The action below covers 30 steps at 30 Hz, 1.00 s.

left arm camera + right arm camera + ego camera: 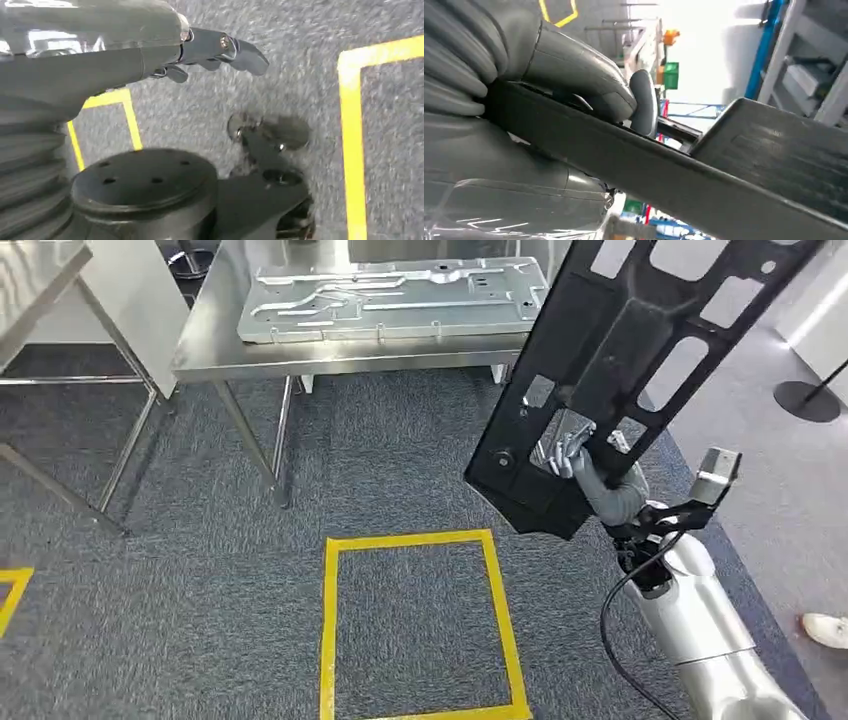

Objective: Take the parts from the cabinet and place them on the table.

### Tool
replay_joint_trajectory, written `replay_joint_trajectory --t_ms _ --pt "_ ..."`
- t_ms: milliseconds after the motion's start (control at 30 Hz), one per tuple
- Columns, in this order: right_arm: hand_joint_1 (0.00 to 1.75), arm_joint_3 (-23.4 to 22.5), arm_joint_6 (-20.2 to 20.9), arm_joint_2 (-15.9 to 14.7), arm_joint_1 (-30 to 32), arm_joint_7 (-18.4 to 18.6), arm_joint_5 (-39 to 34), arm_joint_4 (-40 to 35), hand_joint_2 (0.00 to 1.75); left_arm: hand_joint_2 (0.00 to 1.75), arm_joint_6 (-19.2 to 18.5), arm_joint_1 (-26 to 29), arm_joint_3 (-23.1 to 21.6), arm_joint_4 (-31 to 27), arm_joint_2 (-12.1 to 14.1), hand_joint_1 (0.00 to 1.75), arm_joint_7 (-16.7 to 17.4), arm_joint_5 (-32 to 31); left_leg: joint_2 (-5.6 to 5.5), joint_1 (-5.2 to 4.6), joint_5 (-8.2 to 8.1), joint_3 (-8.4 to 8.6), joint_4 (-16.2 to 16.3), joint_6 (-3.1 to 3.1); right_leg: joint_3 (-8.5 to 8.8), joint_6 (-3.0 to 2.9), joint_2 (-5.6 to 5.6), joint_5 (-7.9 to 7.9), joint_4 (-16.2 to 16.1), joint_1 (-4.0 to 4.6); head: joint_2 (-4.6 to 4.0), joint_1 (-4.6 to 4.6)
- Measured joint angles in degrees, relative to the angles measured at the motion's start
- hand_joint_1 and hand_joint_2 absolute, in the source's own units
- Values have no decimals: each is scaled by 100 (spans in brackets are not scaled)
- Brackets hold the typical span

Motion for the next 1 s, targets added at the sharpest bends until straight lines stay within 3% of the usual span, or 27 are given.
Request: replay_joint_trajectory --t_ms 33,67,100,133,167,200,233,300,333,367,467,500,533,567,633,667,700,733,767,800,833,867,1000 --pt "175 0 0 6 -4 2 0 -13 175 175 0 8 -2 0 -2 0 0 0 318 -33 -101 -40 149 -24 52 -43 -66 -8 -37 28 0 -2" --pt "175 -2 0 15 -1 -2 0 -26 175 175 0 1 -2 0 -4 0 0 0 586 -27 -289 -192 485 -53 79 -64 -119 -15 -46 45 0 -4" --pt "175 -13 -6 15 -1 -7 2 -26 175 175 -2 -16 -2 0 -4 0 0 -2 765 -8 -520 -443 991 -78 92 -82 -197 -27 -45 70 0 -7" --pt "175 -24 -35 15 1 -7 45 -26 175 175 0 -22 -2 0 -4 0 -6 -2 825 13 -690 -674 1437 -93 99 -91 -260 -37 -44 87 0 -7" --pt "175 -24 -89 15 0 -7 137 -26 175 175 0 -19 0 0 -4 0 -17 -2 848 31 -774 -850 1770 -105 100 -94 -311 -46 -39 95 0 -7" --pt "175 -24 -125 15 3 -4 188 -26 175 175 0 -11 0 0 -4 0 -20 0 856 42 -702 -880 1798 -110 110 -90 -352 -56 -38 98 0 -7" --pt "175 -24 -133 15 2 -4 208 -26 175 175 0 -6 0 0 -4 0 -28 -2 856 46 -506 -757 1531 -107 125 -80 -378 -68 -38 97 0 -7" --pt "175 -37 -131 15 1 -4 208 -31 175 175 4 -9 0 0 0 0 -37 -15 868 47 1 -232 527 -72 176 -55 -420 -105 -38 94 0 -7" --pt "175 -44 -129 15 -1 -4 208 -35 175 175 4 -13 -2 0 0 0 -39 -18 903 39 88 -20 65 -45 194 -32 -434 -122 -39 93 0 -7" --pt "175 -59 -127 15 -8 -7 208 -35 175 175 7 -25 -2 0 0 0 -41 -22 914 -9 16 56 -16 -28 166 -3 -438 -127 -31 132 0 -7" --pt "175 -70 -107 15 6 -2 208 -35 175 175 2 -10 0 0 5 0 -44 -28 889 -48 16 22 -16 50 171 104 -444 -107 -80 110 0 -4" --pt "175 -77 -107 15 3 -4 208 -39 175 175 0 -16 0 0 2 0 -48 -33 880 -23 45 64 -91 97 189 146 -452 -125 -88 111 0 -7" --pt "175 -101 -109 9 8 -4 206 -48 175 175 -2 -17 0 0 2 0 -57 -39 879 -3 67 108 -144 134 168 151 -412 -205 8 80 0 -4" --pt "175 -118 -107 -2 1 -4 203 -52 175 175 -11 -36 -2 0 2 0 -61 -48 881 -1 65 118 -159 181 27 144 -355 -384 303 89 0 -4" --pt "175 -144 -107 -31 12 -7 199 -52 175 175 -20 -51 -2 0 2 0 -70 -48 870 -19 55 126 -158 202 -492 156 -284 -802 1290 101 0 -4" --pt "175 -146 -107 -35 31 -4 199 -50 175 175 -26 -47 -2 0 2 0 -70 -50 862 -29 49 126 -151 209 -723 161 -279 -899 1681 100 0 -4" --pt "175 -151 -107 -44 60 -4 197 -52 175 175 -37 -43 -2 0 2 0 -70 -57 854 -35 39 129 -143 219 -845 159 -279 -863 1827 99 0 -4" --pt "175 -153 -103 -55 89 -4 192 -55 175 175 -44 -41 -2 0 2 0 -70 -59 843 -36 24 139 -130 217 -809 155 -279 -668 1656 99 0 -4" --pt "175 -160 -103 -68 109 -2 188 -70 175 175 -50 -41 -2 0 2 0 -72 -63 827 -36 9 148 -115 207 -661 148 -280 -424 1294 97 0 -4" --pt "175 -173 -109 -83 130 -2 184 -109 175 175 -63 -42 -2 0 2 0 -83 -63 809 -35 -20 161 -82 190 -392 135 -279 -103 689 94 0 -4" --pt "175 -192 -114 -99 146 -4 168 -153 175 175 -74 -40 -2 0 2 0 -92 -64 794 -36 -55 159 -44 168 -151 120 -278 107 164 91 0 -4" --pt "175 -216 -116 -101 149 -4 151 -173 175 175 -81 -40 -2 0 2 0 -96 -63 786 -74 -80 140 -13 136 -112 108 -270 12 88 135 0 -4" --pt "175 -254 -146 -101 195 -4 136 -234 175 175 -81 0 -2 0 7 0 -98 -44 783 -55 -111 157 -35 32 -116 -20 -257 34 41 139 0 -4"
